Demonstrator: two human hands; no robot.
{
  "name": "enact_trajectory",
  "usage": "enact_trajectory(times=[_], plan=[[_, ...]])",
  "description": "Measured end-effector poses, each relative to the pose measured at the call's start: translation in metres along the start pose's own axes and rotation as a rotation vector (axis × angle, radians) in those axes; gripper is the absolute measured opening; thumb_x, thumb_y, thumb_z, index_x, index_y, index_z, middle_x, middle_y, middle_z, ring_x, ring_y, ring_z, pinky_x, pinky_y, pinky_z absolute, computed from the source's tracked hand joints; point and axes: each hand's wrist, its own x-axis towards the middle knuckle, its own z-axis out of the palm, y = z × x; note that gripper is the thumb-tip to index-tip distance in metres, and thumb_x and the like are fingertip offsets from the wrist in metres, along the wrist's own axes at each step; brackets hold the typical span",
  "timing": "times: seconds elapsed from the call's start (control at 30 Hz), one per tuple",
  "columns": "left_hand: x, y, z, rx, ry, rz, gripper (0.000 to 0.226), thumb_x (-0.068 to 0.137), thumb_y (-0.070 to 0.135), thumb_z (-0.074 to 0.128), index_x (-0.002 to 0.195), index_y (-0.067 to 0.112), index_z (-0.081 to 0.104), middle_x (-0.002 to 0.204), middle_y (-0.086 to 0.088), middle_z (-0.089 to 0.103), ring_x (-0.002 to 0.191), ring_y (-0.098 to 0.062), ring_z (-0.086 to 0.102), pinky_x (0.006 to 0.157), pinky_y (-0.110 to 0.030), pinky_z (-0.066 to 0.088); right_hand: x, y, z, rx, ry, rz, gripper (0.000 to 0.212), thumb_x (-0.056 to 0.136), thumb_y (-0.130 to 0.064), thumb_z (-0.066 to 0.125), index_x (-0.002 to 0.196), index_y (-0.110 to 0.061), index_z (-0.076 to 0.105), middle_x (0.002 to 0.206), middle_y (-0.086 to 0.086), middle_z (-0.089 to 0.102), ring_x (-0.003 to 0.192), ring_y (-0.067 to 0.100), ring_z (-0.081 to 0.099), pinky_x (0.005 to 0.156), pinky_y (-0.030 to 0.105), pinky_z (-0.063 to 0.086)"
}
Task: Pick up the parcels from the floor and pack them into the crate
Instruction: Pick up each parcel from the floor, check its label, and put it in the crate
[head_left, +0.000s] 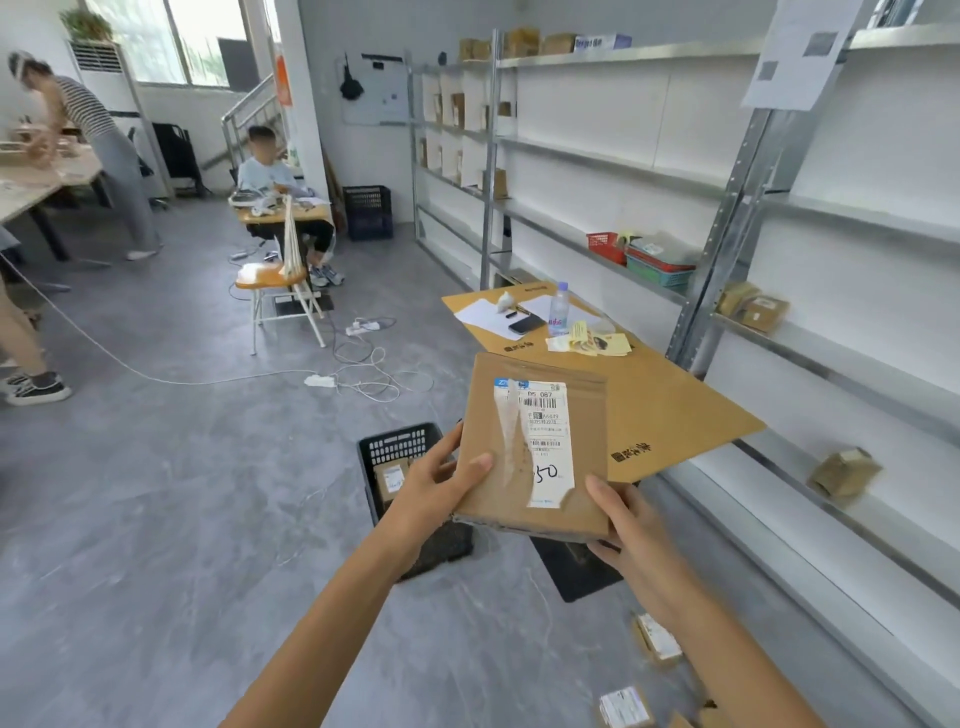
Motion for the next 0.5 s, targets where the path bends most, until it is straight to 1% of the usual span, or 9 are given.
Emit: enact_trajectory(times=[0.1,0.17,0.27,0.33,0.4,0.5], plan=[[0.05,0.0,-0.021,0.0,0.0,-0.017,0.059,0.083,0.042,0.064,0.138,0.037,0.043,0.126,0.008,0.062,0.107,-0.006,0.063,0.079,-0.019,0.054,0.053,-0.006,0.02,0.082,-0.007,0.027,0.063,0.064,-0.048,0.067,0.117,-0.017,0.05,0.117,0.005,0.065,0.113,0.018,0.058,0.105,0.044,0.043],[0.082,0.002,-0.035,0.0,0.0,-0.014,0.058,0.084,0.04,0.064,0.138,0.036,0.043,0.125,0.008,0.062,0.106,-0.006,0.063,0.08,-0.019,0.054,0.085,-0.01,0.033,0.111,-0.008,0.026,0.062,0.066,-0.045,0.065,0.118,-0.015,0.049,0.115,0.005,0.065,0.11,0.016,0.059,0.1,0.04,0.047],[0.122,0.003,-0.059,-0.004,-0.012,-0.009,0.061,0.083,0.042,0.066,0.139,0.035,0.043,0.126,0.007,0.061,0.109,-0.008,0.062,0.082,-0.021,0.054,0.126,-0.017,0.054,0.132,-0.022,0.032,0.066,0.067,-0.043,0.065,0.123,-0.012,0.048,0.117,0.008,0.065,0.111,0.017,0.06,0.091,0.034,0.05],[0.143,-0.001,-0.078,-0.002,-0.018,-0.022,0.062,0.081,0.046,0.067,0.138,0.034,0.045,0.128,0.008,0.06,0.112,-0.008,0.06,0.087,-0.023,0.052,0.148,-0.02,0.069,0.131,-0.029,0.051,0.069,0.066,-0.045,0.066,0.125,-0.012,0.048,0.118,0.009,0.065,0.111,0.018,0.06,0.089,0.033,0.051],[0.164,-0.004,-0.097,0.003,-0.021,-0.021,0.059,0.081,0.045,0.067,0.136,0.033,0.047,0.127,0.01,0.061,0.112,-0.007,0.06,0.09,-0.025,0.051,0.169,-0.022,0.085,0.122,-0.032,0.062,0.07,0.066,-0.046,0.066,0.125,-0.013,0.047,0.118,0.008,0.065,0.11,0.017,0.061,0.084,0.03,0.051],[0.195,-0.007,-0.127,0.017,-0.026,-0.025,0.057,0.083,0.043,0.066,0.136,0.032,0.049,0.126,0.008,0.062,0.112,-0.008,0.061,0.088,-0.025,0.051,0.201,-0.026,0.111,0.106,-0.021,0.065,0.075,0.063,-0.047,0.068,0.125,-0.014,0.045,0.119,0.008,0.063,0.11,0.018,0.061,0.085,0.029,0.051]])
